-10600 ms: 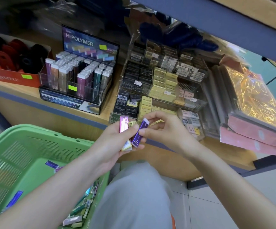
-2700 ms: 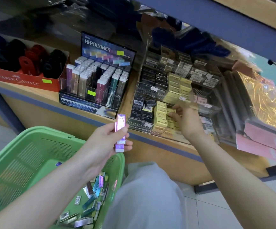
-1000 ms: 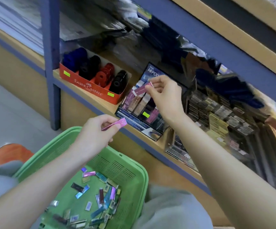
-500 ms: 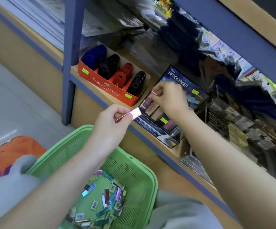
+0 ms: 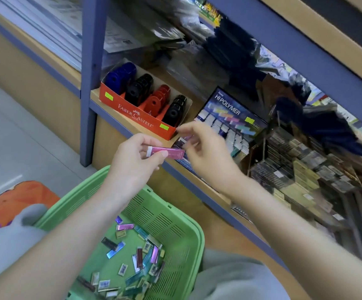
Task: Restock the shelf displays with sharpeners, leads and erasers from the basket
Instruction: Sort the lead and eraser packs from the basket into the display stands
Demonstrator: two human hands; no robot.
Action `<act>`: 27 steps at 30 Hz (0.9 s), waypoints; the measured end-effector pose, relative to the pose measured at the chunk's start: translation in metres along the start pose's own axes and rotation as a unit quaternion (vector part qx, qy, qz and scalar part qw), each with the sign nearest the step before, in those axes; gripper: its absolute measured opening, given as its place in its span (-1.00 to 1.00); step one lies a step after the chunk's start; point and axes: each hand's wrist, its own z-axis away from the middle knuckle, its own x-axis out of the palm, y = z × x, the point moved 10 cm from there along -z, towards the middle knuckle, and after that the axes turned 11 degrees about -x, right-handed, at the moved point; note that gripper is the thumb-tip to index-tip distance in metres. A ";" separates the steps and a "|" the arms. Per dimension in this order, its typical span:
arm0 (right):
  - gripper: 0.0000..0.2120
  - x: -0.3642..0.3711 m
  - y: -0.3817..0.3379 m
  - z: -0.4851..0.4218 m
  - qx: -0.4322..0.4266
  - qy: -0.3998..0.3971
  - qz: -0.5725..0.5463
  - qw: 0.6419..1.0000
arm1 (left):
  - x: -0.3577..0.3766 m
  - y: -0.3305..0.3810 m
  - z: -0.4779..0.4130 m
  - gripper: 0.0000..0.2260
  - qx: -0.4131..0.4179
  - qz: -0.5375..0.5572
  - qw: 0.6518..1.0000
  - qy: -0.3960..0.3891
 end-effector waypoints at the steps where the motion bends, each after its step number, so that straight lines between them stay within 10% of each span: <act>1: -0.65 0.008 -0.007 0.011 -0.004 -0.020 -0.024 0.999 | 0.001 0.003 0.001 -0.88 0.017 -0.013 1.000 -0.001; 18: -0.78 0.006 -0.010 0.089 0.045 -0.043 -0.100 0.993 | 0.055 0.023 0.061 -0.88 0.236 -0.230 0.942 -0.062; 27: -0.94 -0.079 0.054 0.063 0.127 0.151 -0.087 0.976 | 0.094 0.046 0.015 -0.65 0.265 -0.407 0.873 -0.050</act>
